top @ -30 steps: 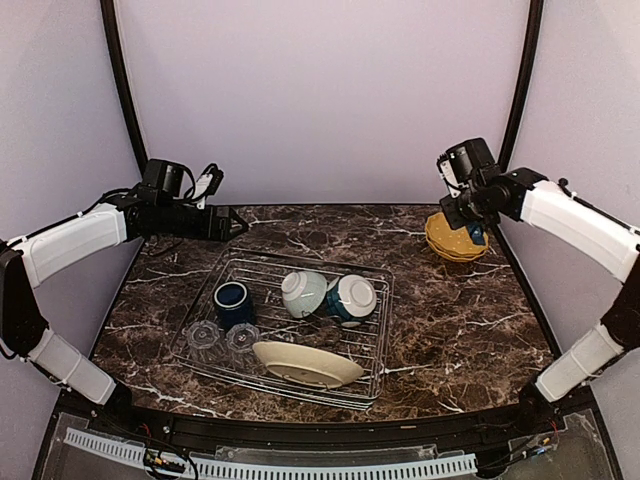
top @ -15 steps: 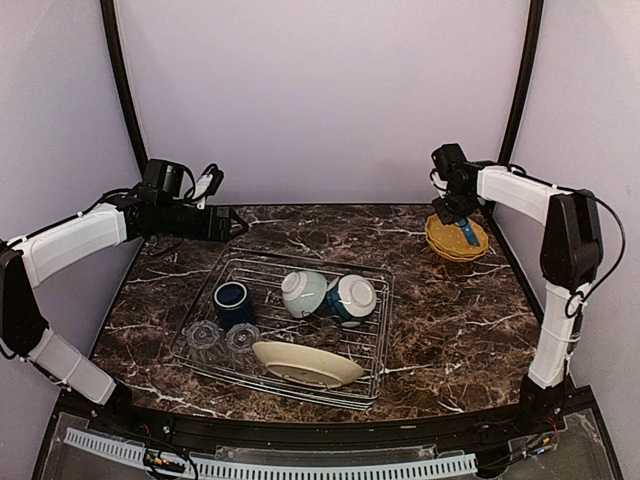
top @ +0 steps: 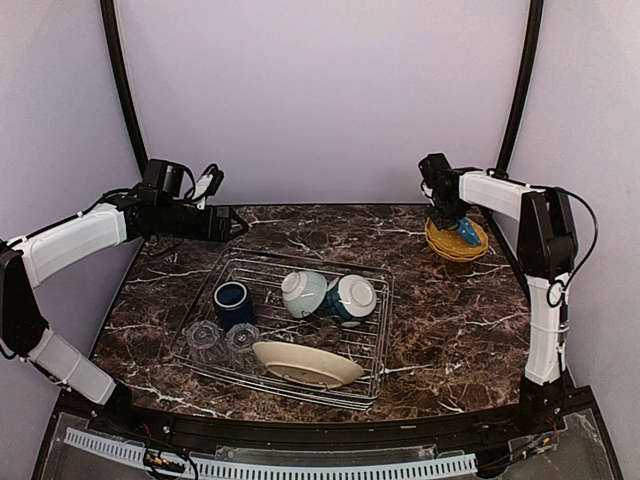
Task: Unload the mixed dishes from the dish rack
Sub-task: Place the plate in the corner of the board.
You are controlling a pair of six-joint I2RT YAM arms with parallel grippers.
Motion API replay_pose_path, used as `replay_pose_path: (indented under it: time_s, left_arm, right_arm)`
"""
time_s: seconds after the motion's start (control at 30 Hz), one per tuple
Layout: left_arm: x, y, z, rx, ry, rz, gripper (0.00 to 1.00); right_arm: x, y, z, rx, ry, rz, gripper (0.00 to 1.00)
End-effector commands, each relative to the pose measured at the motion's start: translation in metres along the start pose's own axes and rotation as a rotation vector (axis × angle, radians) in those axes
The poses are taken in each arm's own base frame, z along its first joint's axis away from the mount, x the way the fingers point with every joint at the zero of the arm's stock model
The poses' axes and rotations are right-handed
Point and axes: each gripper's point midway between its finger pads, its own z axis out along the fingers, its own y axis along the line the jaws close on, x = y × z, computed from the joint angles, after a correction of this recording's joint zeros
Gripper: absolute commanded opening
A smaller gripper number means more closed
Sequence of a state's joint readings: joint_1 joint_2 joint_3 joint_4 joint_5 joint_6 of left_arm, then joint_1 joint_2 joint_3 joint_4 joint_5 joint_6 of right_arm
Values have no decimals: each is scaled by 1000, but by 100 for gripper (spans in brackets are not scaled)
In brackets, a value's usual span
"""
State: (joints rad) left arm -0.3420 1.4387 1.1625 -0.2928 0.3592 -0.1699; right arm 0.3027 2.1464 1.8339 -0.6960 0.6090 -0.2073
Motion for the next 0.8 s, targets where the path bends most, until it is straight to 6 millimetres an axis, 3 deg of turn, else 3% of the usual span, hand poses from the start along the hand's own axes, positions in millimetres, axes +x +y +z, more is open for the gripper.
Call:
replay_pose_path:
  time_s: [0.0, 0.2, 0.47, 0.6, 0.77]
  left_arm:
    - [-13, -5, -12, 9, -32, -1, 89]
    - [-12, -5, -11, 10, -28, -4, 89]
    - [-12, -5, -12, 10, -30, -5, 89]
    - [-12, -6, -11, 18, -29, -7, 89]
    - [-12, -7, -11, 20, -30, -9, 89]
  right_arm:
    - [-19, -34, -4, 144, -50, 60, 0]
    - [-9, -35, 3, 154, -22, 83, 0]
    - [3, -35, 16, 137, 9, 93, 16]
    - [4, -25, 17, 76, 9, 97, 29]
    - [7, -9, 11, -36, -1, 113, 52]
